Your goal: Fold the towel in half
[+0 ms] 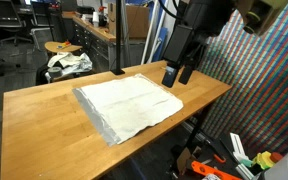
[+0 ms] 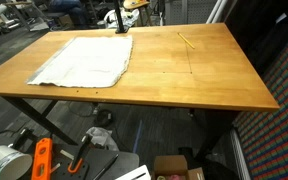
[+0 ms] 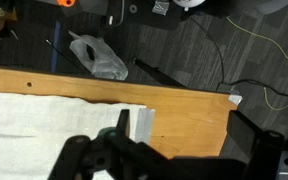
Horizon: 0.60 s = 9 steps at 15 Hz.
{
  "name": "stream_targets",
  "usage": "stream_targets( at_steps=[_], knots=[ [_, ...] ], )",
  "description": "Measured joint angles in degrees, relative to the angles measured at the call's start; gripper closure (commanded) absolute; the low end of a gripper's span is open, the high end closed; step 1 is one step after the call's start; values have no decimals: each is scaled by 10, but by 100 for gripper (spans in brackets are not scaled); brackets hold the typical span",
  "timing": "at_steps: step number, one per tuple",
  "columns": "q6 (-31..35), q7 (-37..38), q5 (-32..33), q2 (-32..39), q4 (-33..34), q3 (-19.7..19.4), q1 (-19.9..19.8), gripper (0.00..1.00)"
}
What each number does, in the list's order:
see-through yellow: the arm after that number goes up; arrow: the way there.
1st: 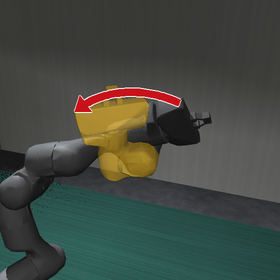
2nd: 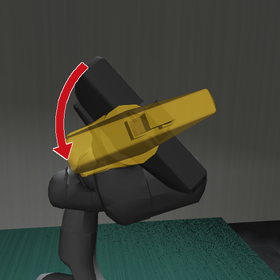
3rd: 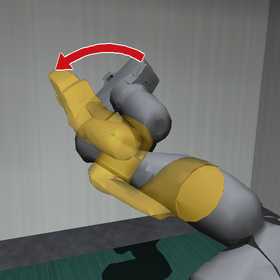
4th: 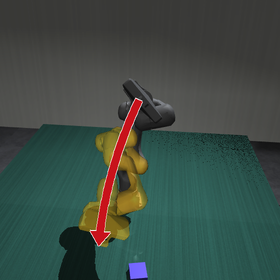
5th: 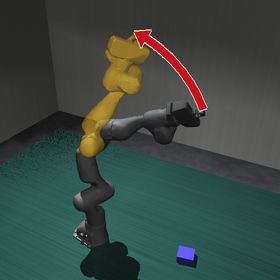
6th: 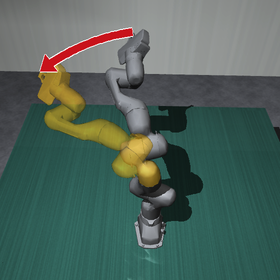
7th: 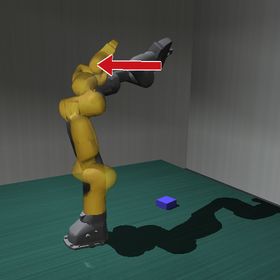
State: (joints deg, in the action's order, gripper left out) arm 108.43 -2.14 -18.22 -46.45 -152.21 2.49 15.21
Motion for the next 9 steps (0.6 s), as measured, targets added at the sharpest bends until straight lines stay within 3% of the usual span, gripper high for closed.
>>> stream_targets(
  at_steps=[9],
  knots=[
    [0, 0, 0, -3, 4, 0, 0, 0]
  ],
)
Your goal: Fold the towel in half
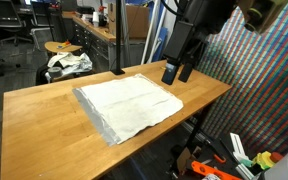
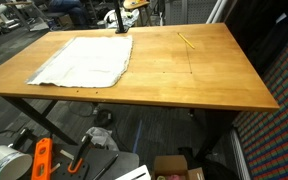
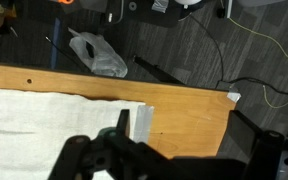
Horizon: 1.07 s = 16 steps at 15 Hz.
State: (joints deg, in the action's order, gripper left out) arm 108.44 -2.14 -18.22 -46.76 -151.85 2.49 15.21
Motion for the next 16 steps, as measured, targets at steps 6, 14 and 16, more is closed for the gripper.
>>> stream_targets(
  at_steps=[6, 14, 16],
  knots=[
    [0, 0, 0, 0, 0, 0, 0, 0],
    [-27, 7, -6, 53, -3, 4, -15, 0],
    [-27, 7, -15, 81, -2, 0, -26, 0]
  ],
)
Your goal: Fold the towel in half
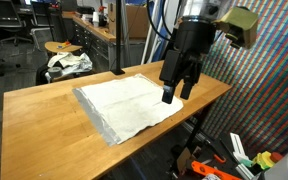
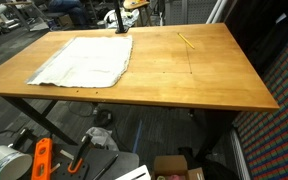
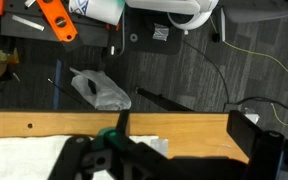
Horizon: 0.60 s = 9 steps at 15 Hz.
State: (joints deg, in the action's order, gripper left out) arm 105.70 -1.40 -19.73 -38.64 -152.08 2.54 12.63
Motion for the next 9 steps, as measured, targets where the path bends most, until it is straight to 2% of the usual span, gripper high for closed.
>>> stream_targets(
  at_steps=[5, 9],
  knots=[
    [11, 1, 1, 49, 1, -1, -42, 0],
    [49, -6, 2, 85, 10, -23, -77, 0]
  ],
)
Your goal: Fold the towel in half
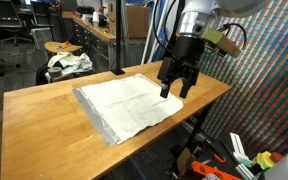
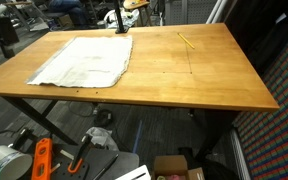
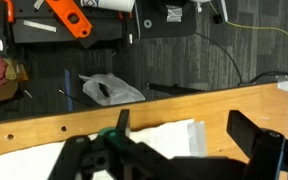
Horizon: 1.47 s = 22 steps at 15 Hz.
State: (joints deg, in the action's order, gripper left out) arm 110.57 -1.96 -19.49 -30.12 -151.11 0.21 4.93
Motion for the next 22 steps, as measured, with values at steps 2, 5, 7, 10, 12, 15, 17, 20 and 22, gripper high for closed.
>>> stream_targets(
  at_steps=[2, 5, 7, 10, 12, 15, 17, 20, 22],
  knots=[
    [14, -8, 2, 24, 14, -19, -18, 0],
    [23, -15, 8, 67, 46, -49, -50, 0],
    [23, -19, 12, 95, 68, -68, -71, 0],
    [25, -44, 8, 142, 95, -95, -90, 0],
    [30, -73, -9, 176, 109, -112, -97, 0],
    [35, -111, -44, 223, 126, -126, -102, 0],
    [35, -115, -47, 234, 133, -127, -103, 0],
    [33, -114, -42, 235, 135, -125, -103, 0],
    [24, -110, -35, 238, 137, -117, -103, 0]
  ],
)
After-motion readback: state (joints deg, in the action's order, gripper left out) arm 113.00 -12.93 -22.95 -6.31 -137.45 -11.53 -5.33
